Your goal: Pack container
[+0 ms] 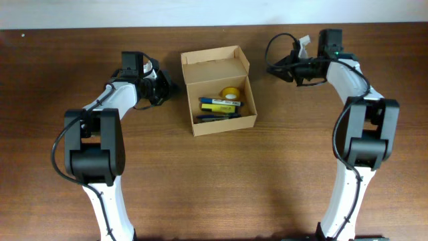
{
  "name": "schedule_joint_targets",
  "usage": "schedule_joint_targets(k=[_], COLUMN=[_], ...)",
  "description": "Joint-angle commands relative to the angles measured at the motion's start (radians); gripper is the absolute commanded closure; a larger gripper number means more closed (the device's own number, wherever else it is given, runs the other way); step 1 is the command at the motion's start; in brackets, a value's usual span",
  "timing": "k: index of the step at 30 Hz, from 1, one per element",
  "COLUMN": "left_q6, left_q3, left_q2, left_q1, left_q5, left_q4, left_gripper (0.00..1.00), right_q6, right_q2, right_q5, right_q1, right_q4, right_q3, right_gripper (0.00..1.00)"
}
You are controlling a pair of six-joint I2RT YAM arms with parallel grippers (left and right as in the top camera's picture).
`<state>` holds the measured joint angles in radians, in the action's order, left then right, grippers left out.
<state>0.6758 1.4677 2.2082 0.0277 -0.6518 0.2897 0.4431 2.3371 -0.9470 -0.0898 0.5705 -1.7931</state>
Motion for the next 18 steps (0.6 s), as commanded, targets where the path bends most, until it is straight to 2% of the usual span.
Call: schedule_joint_targets(k=[1,18], left_q6=[0.028,0.098], left_q3=[0.001,0.001], left_q2=[0.014,0.146], left_q1=[-0.001,-0.001], left_q5=[-0.021,-0.153], left_q4=[-0.034,-0.318], left_gripper=[0.98,0.98], right_q6=[0.03,0.029], right_q2=[0.055,0.079], right_q5=[-0.037,-0.041], right_q1=[0.033,0.084], right_q4=[-0.012,-0.063], right_q3=[0.0,0.0], right_gripper=[0.96,0.96])
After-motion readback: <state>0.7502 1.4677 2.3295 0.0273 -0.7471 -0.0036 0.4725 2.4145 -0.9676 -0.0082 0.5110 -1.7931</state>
